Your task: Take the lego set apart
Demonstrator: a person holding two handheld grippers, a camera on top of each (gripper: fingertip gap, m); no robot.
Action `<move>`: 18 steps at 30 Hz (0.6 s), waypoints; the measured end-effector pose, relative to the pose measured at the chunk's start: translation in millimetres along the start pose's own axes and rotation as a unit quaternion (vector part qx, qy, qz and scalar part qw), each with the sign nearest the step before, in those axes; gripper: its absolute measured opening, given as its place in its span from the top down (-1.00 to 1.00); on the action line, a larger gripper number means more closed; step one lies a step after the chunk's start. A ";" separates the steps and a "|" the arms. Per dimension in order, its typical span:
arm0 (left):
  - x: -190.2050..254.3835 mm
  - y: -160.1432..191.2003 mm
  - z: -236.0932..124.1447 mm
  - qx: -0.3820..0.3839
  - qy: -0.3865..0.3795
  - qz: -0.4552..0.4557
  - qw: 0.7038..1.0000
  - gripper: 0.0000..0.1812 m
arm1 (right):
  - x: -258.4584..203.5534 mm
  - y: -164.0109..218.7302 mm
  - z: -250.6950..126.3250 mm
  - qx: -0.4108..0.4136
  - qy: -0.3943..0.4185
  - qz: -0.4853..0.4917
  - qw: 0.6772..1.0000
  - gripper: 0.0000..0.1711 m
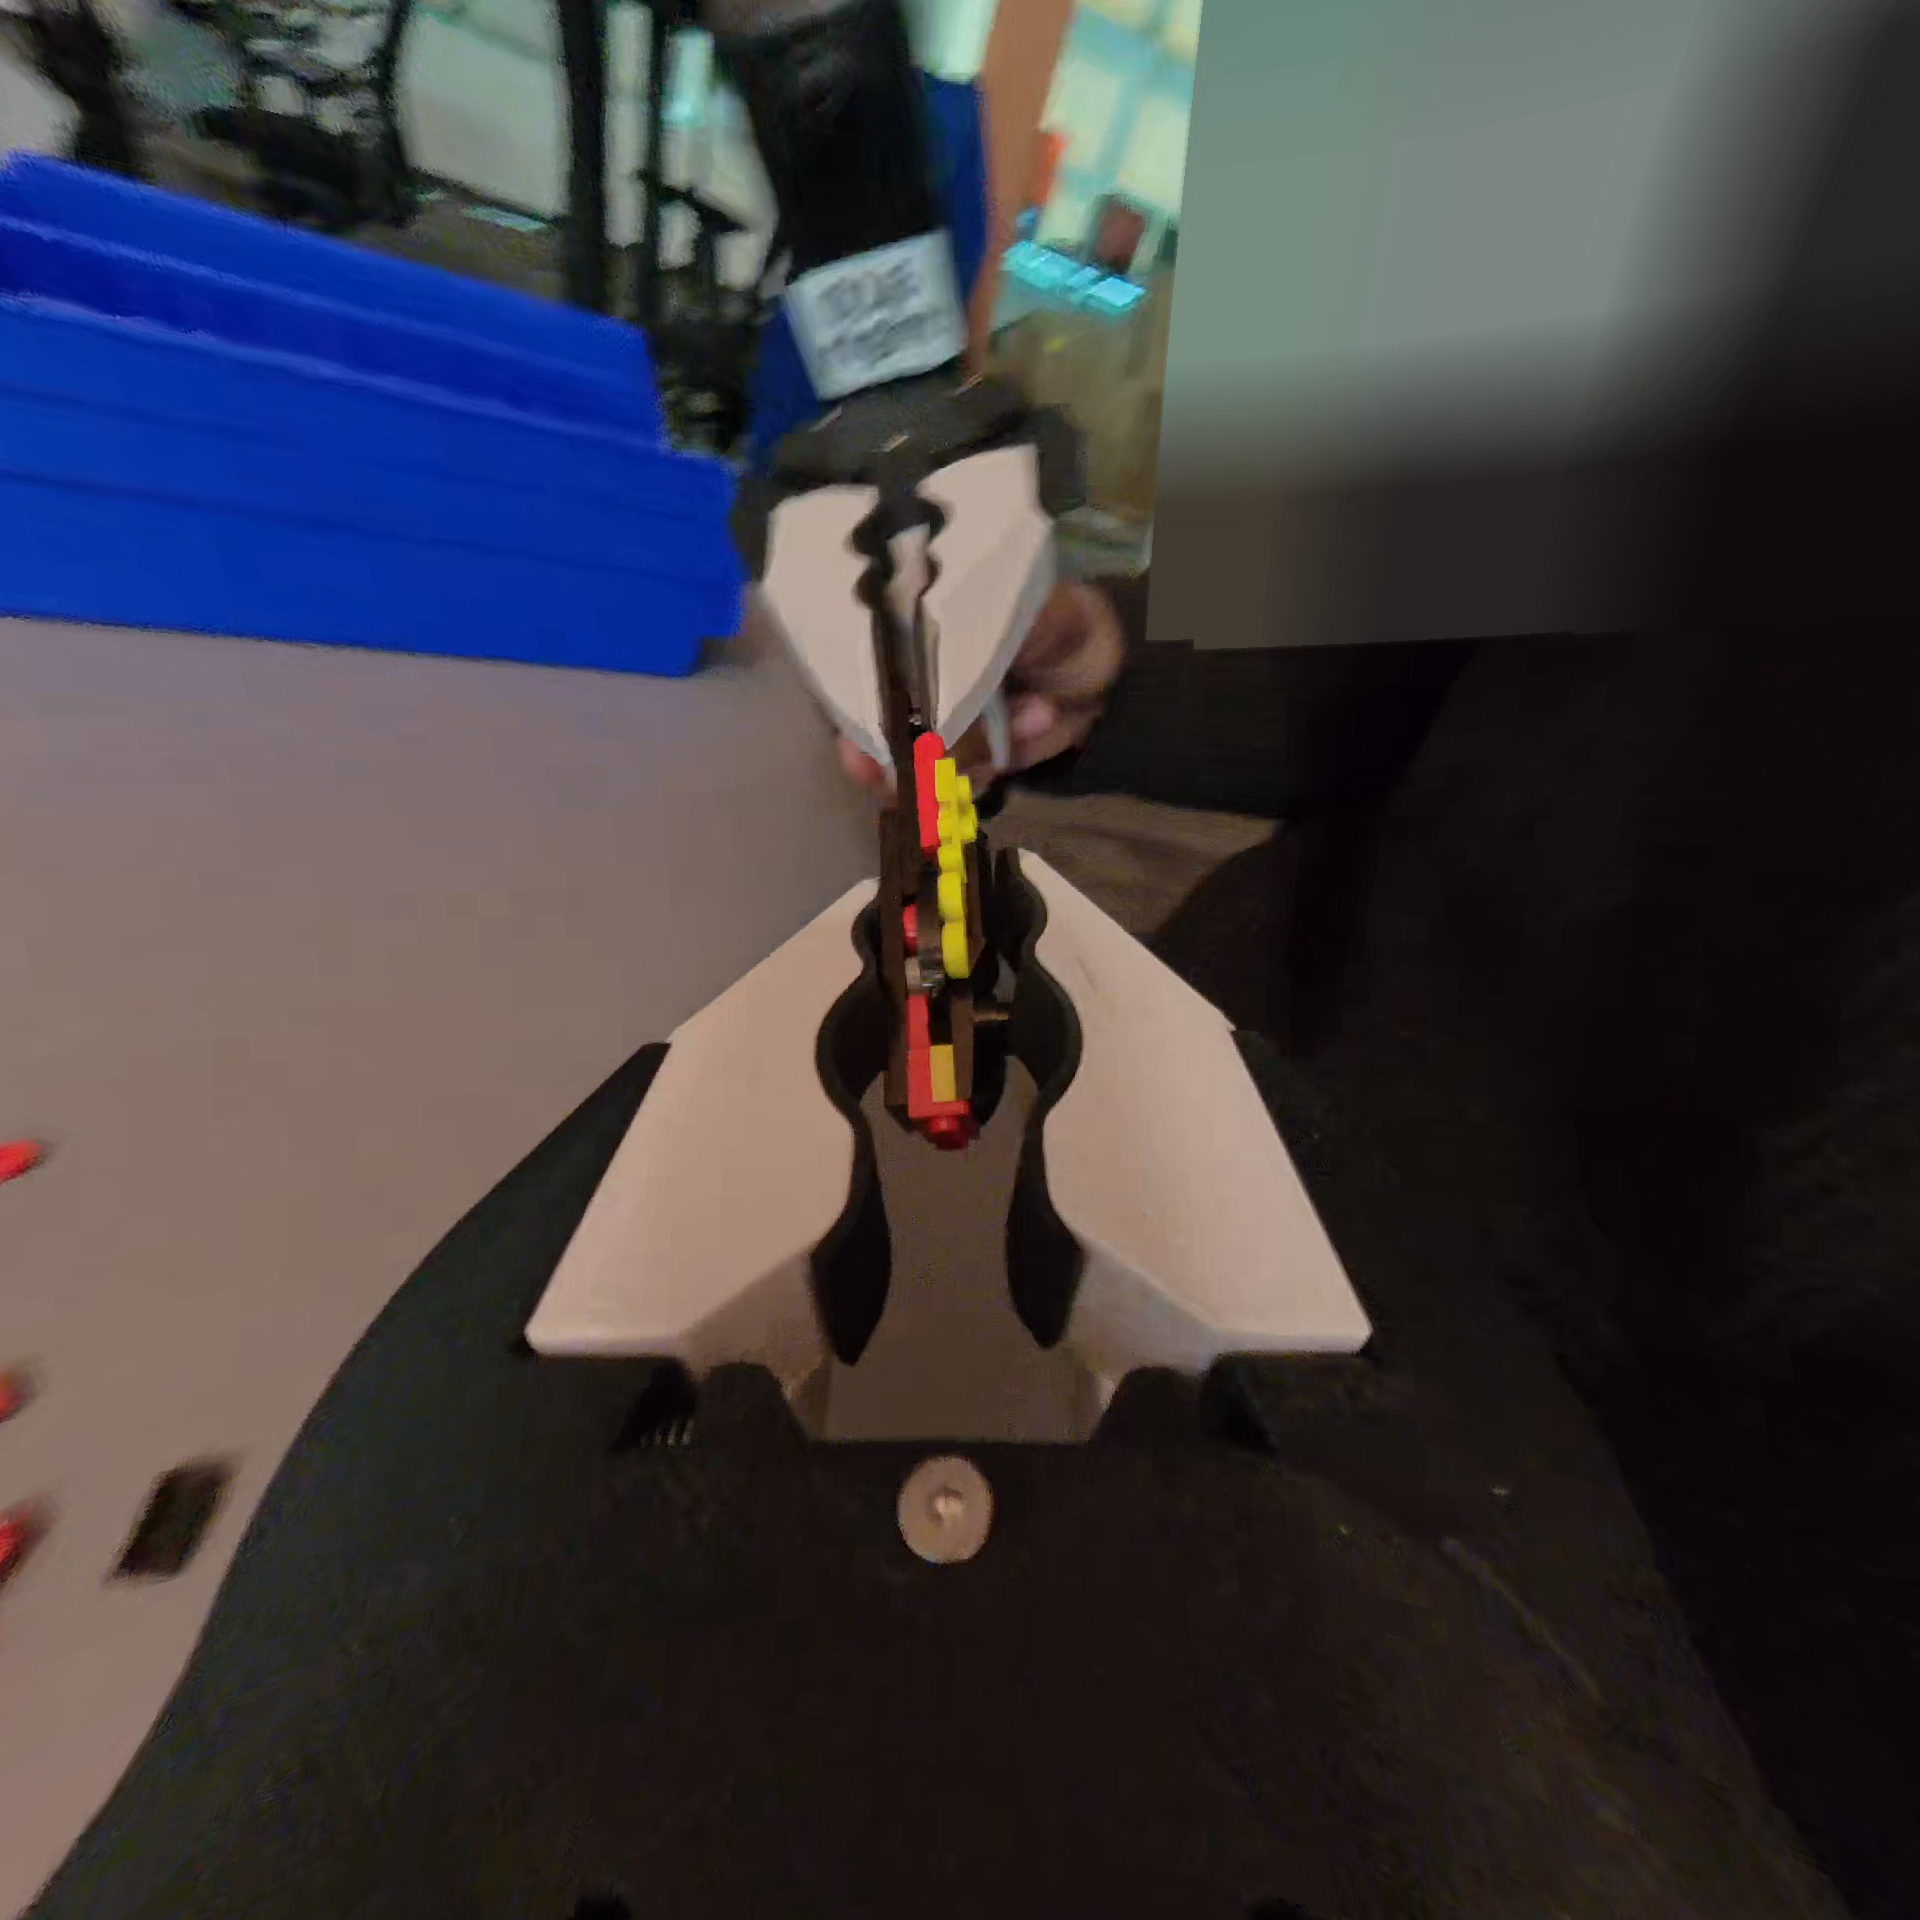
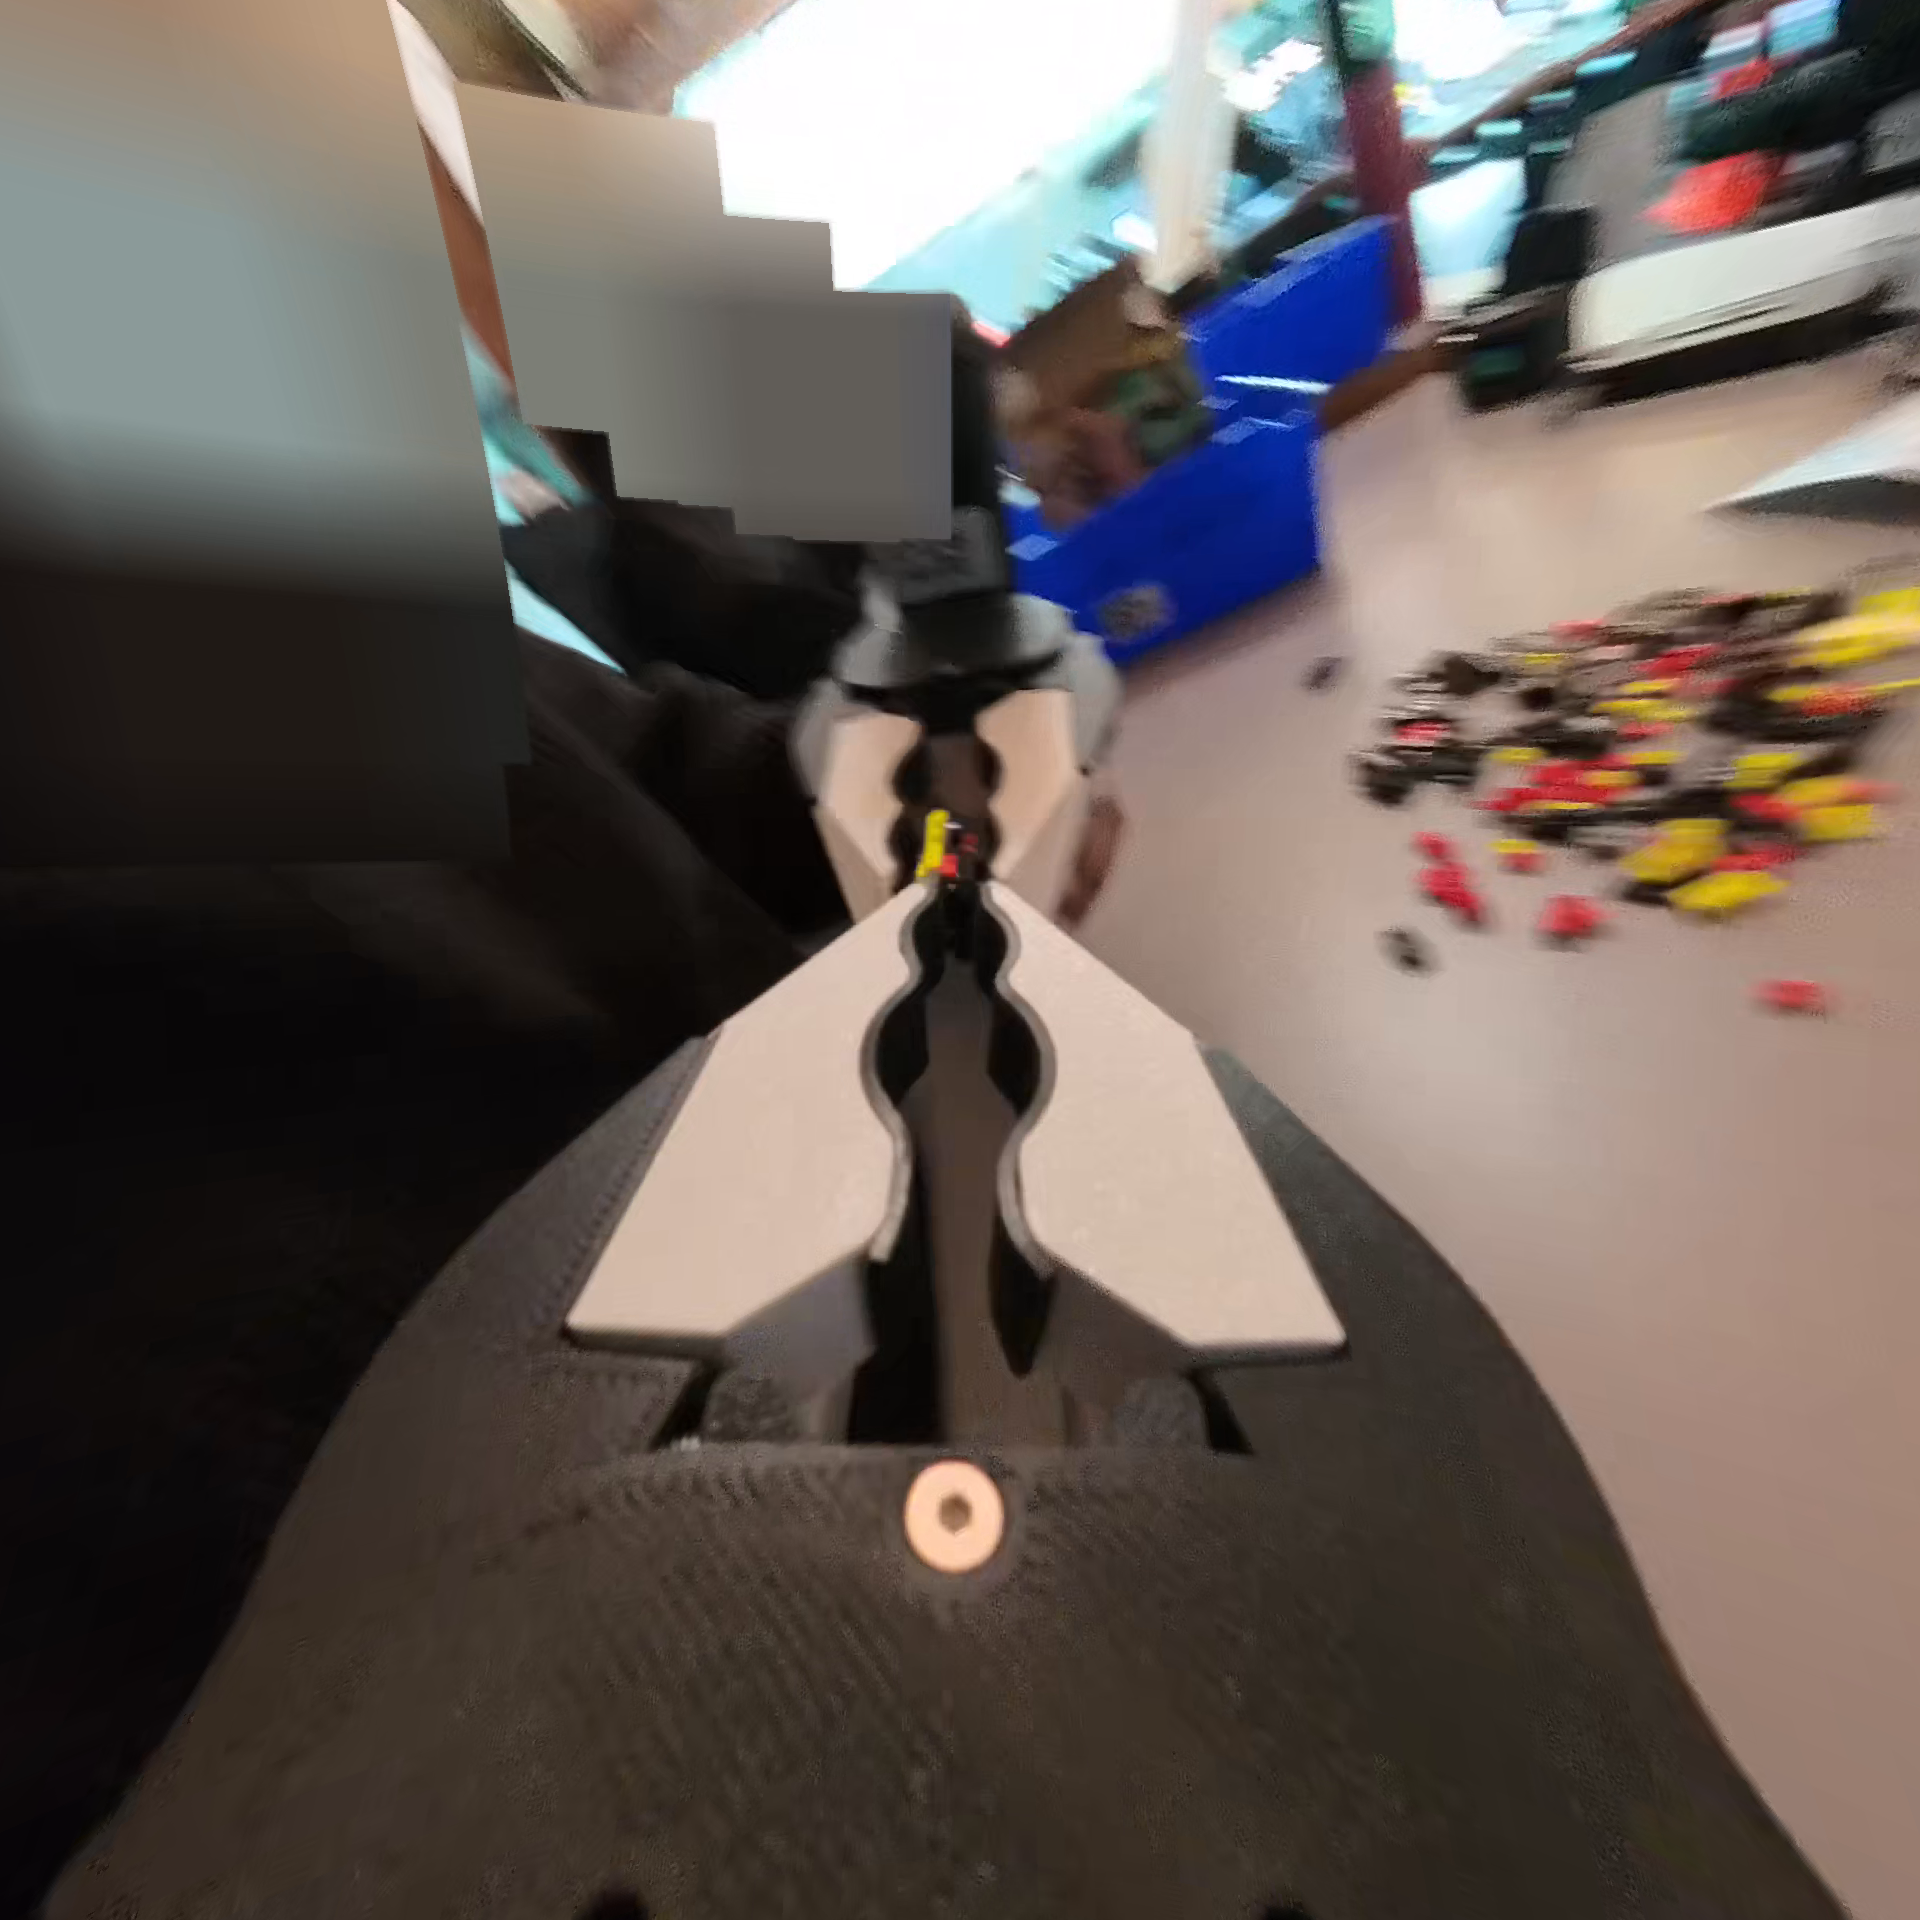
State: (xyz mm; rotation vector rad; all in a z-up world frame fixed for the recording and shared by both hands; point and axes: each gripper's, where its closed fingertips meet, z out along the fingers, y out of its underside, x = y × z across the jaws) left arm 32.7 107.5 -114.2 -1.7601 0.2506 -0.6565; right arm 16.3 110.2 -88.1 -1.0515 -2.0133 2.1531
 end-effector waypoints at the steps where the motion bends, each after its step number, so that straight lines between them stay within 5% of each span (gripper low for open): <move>1: -5.7 0.6 1.7 -0.004 -0.028 0.014 1.000 0.81 | 5.2 0.2 -1.7 -0.016 0.039 -0.035 0.998 0.96; 7: -39.6 5.2 7.9 -0.001 -0.114 -0.103 0.988 0.81 | 39.0 3.4 -9.1 -0.063 0.225 -0.120 0.965 0.95; 15: -56.8 10.8 8.2 0.015 -0.144 -0.185 0.972 0.81 | 56.5 6.9 -8.1 -0.156 0.401 -0.312 0.847 0.95; 18: -61.6 14.1 6.8 0.011 -0.160 -0.185 0.970 0.82 | 62.1 8.9 -6.9 -0.160 0.427 -0.306 0.836 0.95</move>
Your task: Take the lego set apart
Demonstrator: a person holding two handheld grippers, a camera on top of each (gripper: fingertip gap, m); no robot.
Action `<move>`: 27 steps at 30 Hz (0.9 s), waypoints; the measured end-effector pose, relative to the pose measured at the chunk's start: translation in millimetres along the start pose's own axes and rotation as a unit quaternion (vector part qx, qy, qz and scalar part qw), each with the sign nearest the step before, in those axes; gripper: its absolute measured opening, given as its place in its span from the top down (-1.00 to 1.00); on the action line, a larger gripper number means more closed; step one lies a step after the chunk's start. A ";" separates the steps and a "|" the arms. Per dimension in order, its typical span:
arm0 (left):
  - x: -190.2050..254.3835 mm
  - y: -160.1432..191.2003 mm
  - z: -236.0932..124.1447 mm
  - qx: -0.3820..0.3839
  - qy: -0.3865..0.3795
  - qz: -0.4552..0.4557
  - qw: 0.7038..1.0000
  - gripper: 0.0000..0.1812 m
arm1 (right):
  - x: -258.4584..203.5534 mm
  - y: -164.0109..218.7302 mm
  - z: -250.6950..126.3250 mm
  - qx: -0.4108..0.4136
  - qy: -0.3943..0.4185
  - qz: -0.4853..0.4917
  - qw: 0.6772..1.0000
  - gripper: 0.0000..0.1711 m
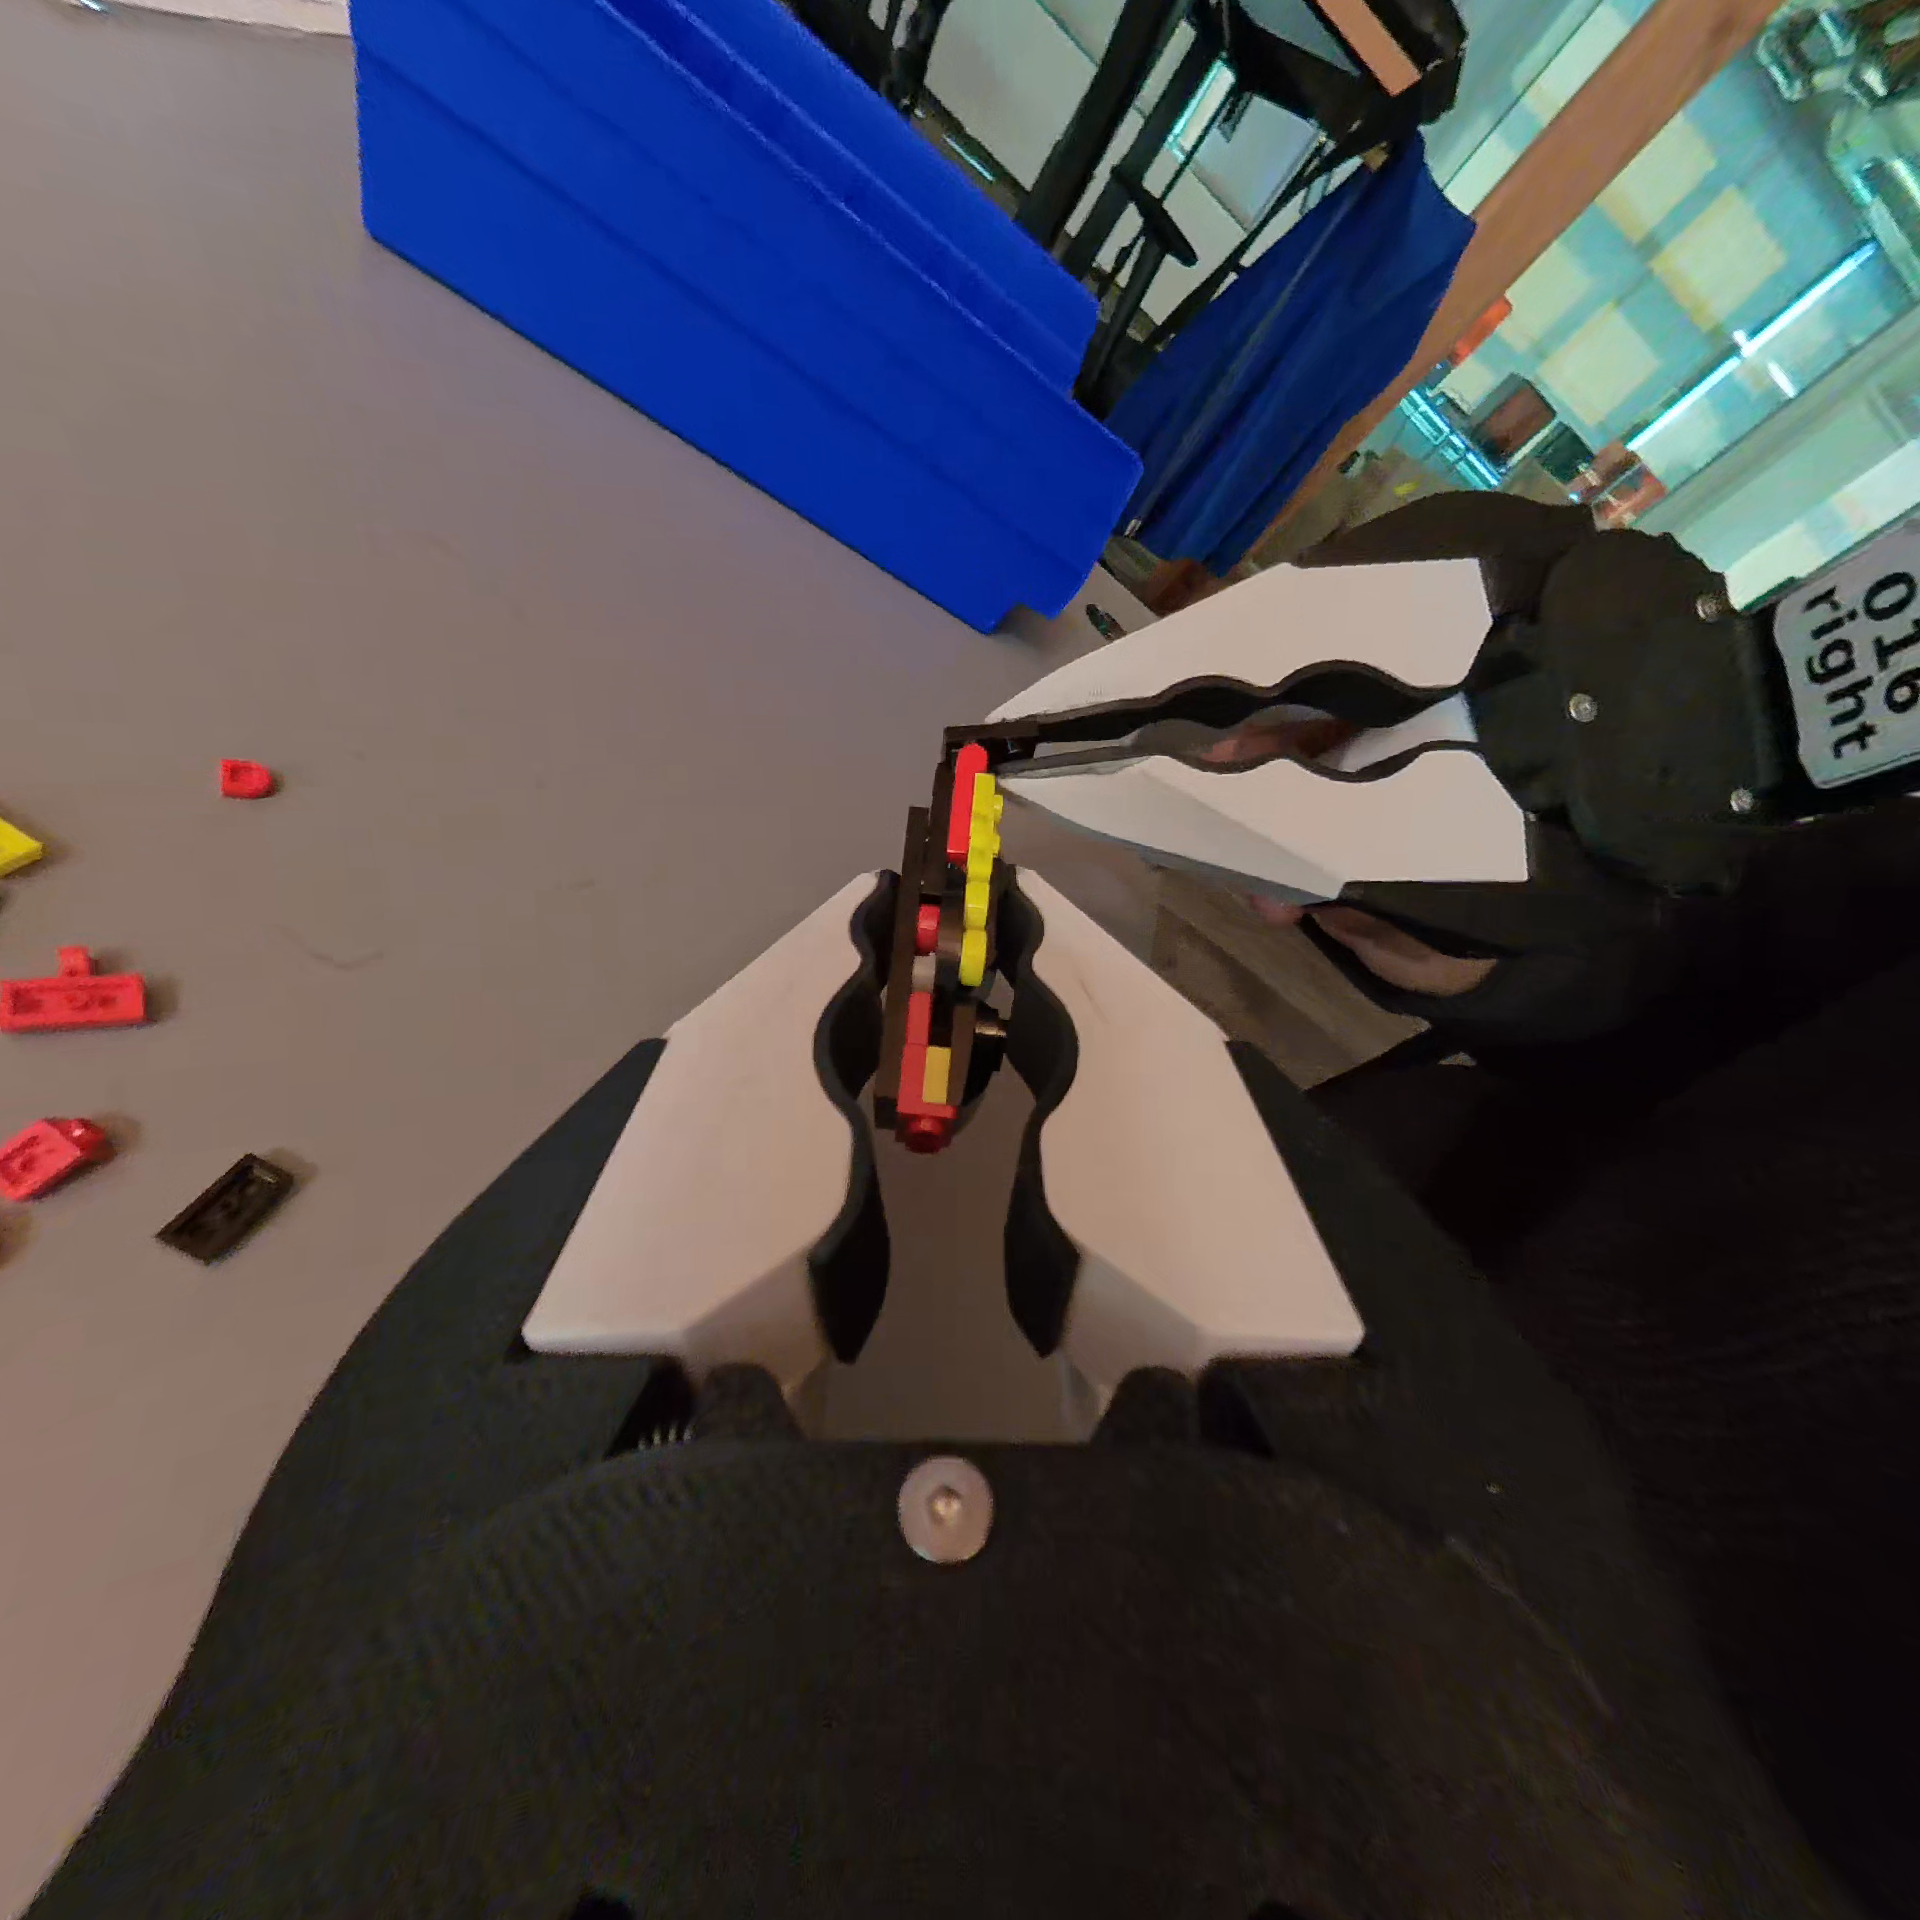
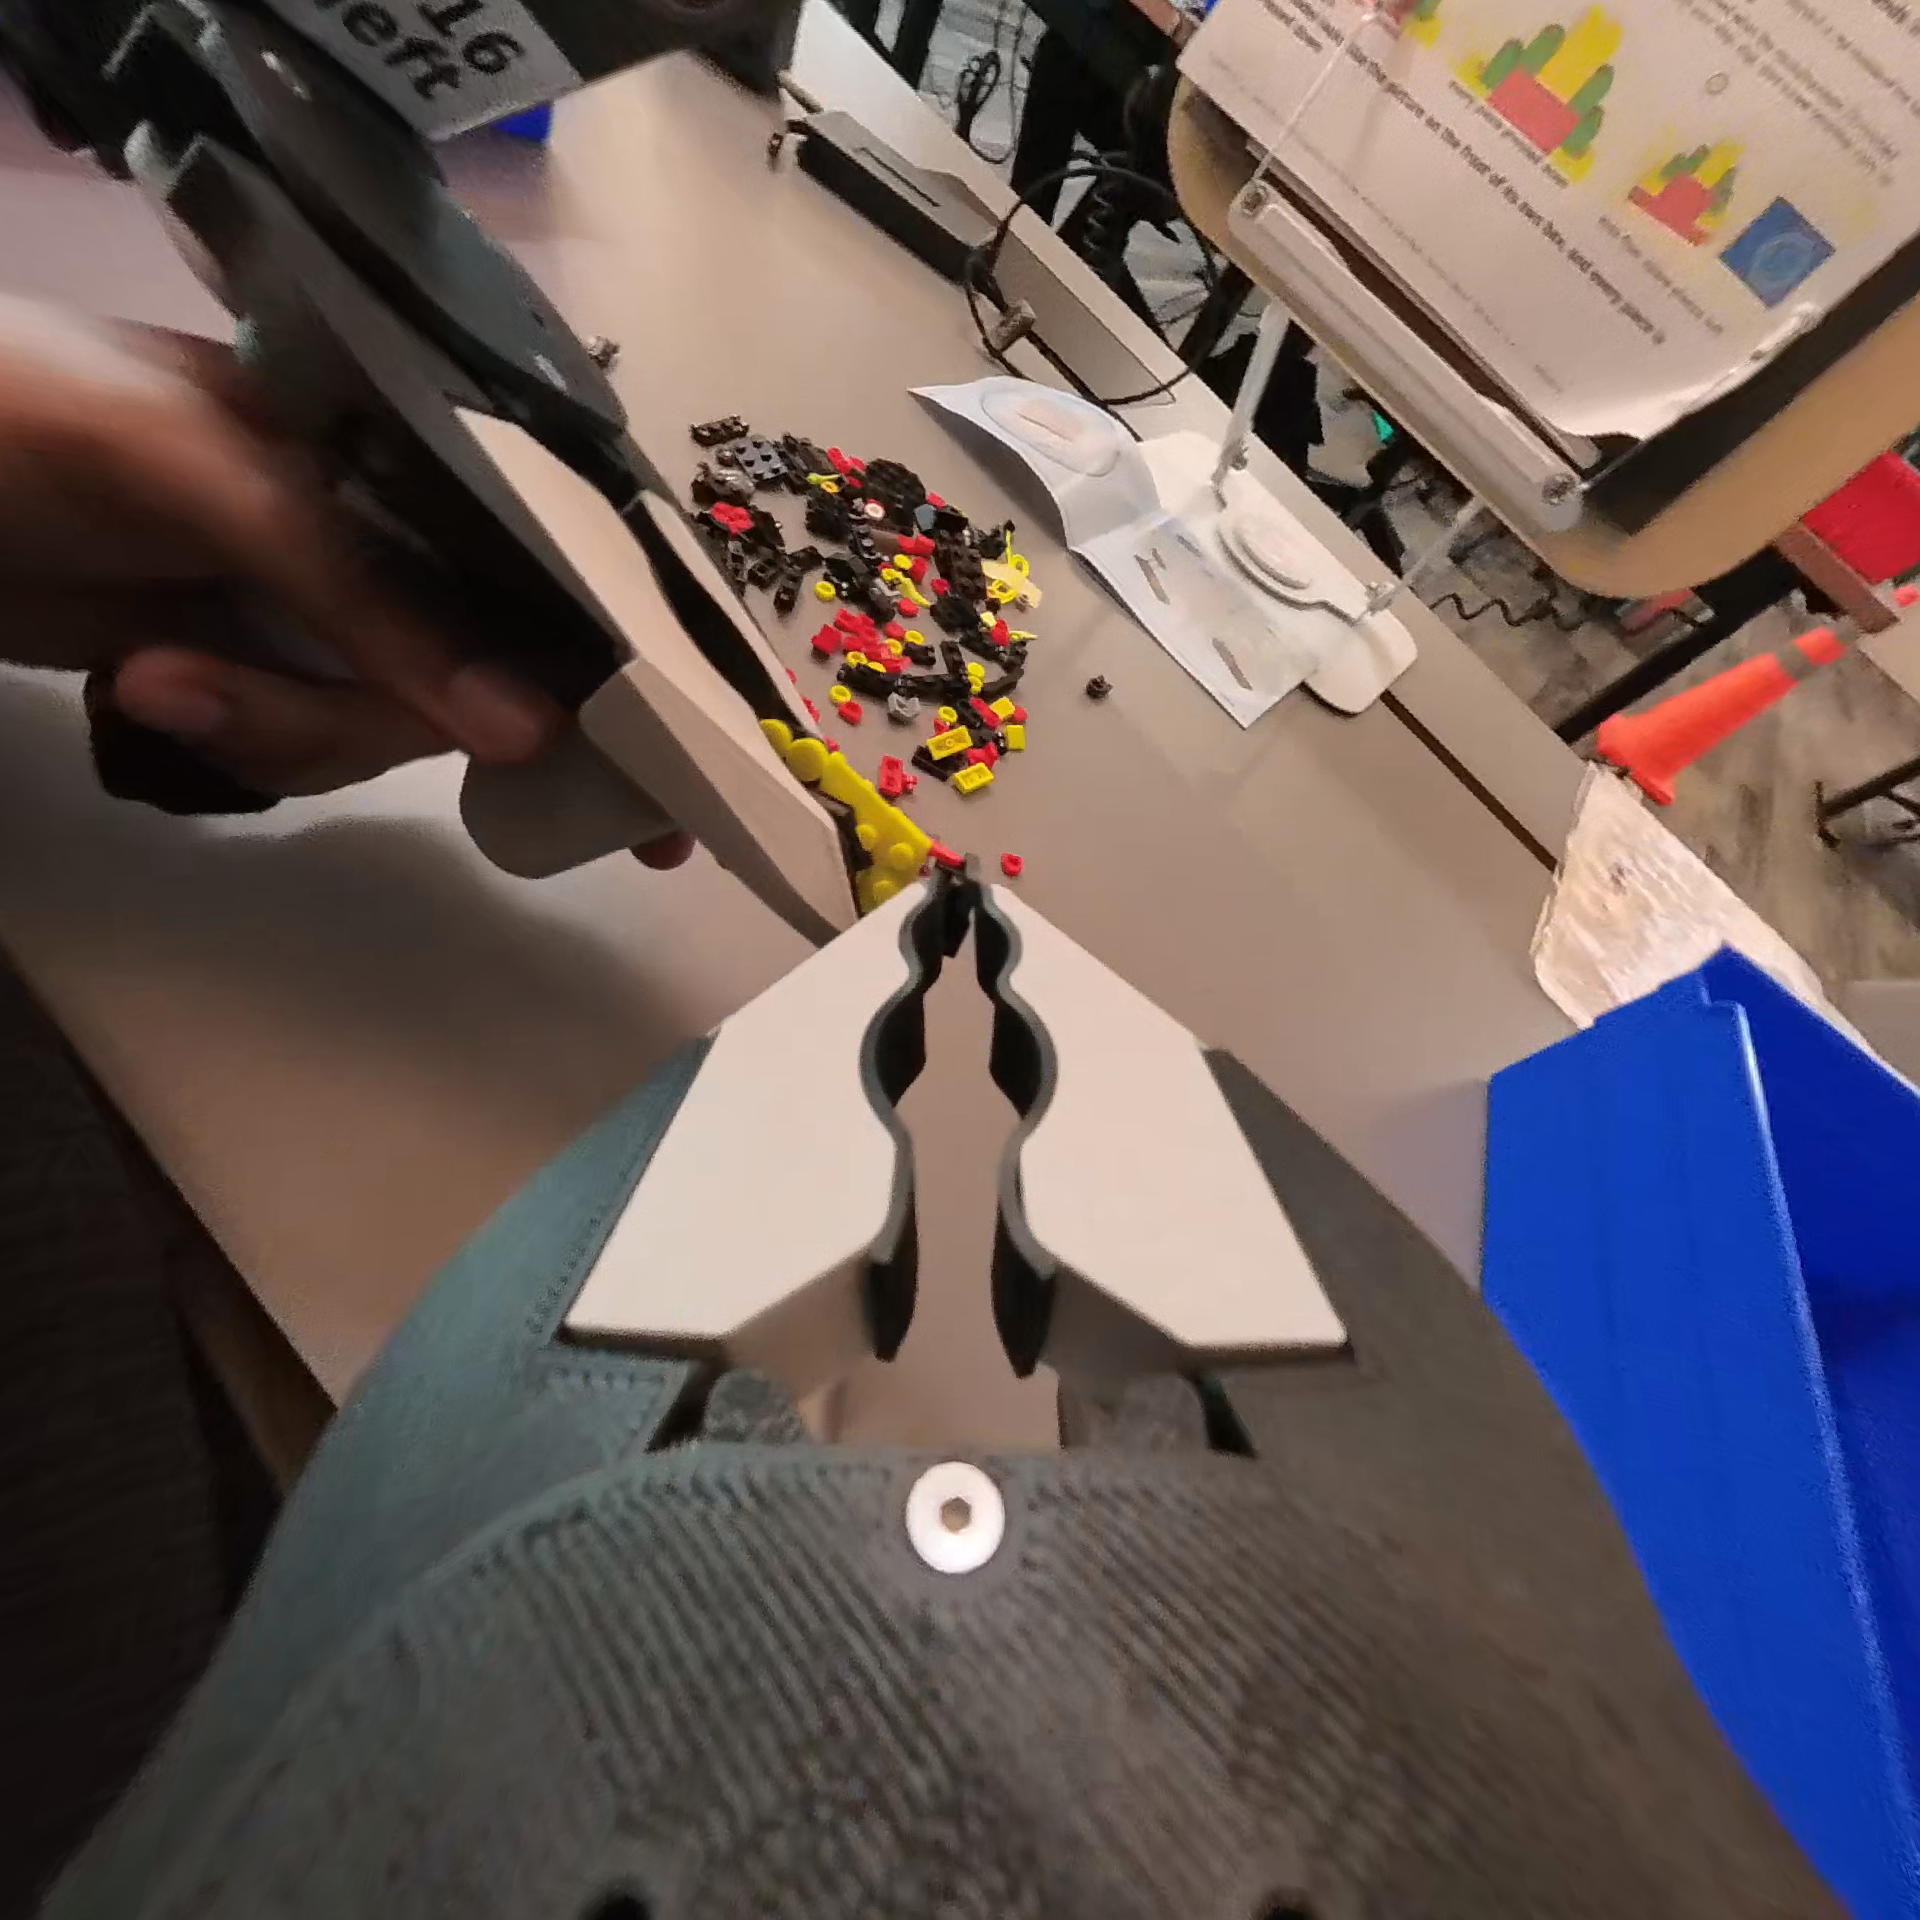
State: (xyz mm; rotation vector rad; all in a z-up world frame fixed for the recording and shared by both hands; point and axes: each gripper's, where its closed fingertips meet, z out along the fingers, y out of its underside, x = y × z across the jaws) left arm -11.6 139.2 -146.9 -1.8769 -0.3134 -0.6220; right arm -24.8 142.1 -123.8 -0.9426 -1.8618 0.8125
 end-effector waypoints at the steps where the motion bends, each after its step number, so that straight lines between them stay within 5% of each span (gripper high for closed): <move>1: -1.4 -1.0 -0.2 0.001 -0.005 0.000 1.000 0.82 | 1.0 -0.1 1.6 -0.001 0.005 0.009 1.000 0.95; 9: 4.5 -2.3 -9.2 -0.008 0.064 0.008 0.998 0.82 | -2.5 -11.8 -7.9 0.091 -0.134 0.135 0.977 0.80; 13: 29.7 6.1 -26.7 -0.034 0.190 0.048 0.980 0.83 | -9.6 -17.1 -30.2 0.144 -0.292 0.219 0.920 0.65; 18: 45.4 24.0 -28.0 -0.075 0.231 0.097 0.965 0.83 | -45.9 -25.8 -49.5 0.138 -0.483 0.315 0.805 0.54; 27: 55.9 32.1 -28.5 -0.093 0.253 0.101 0.958 0.83 | -55.9 -19.0 -48.7 0.118 -0.486 0.292 0.815 0.79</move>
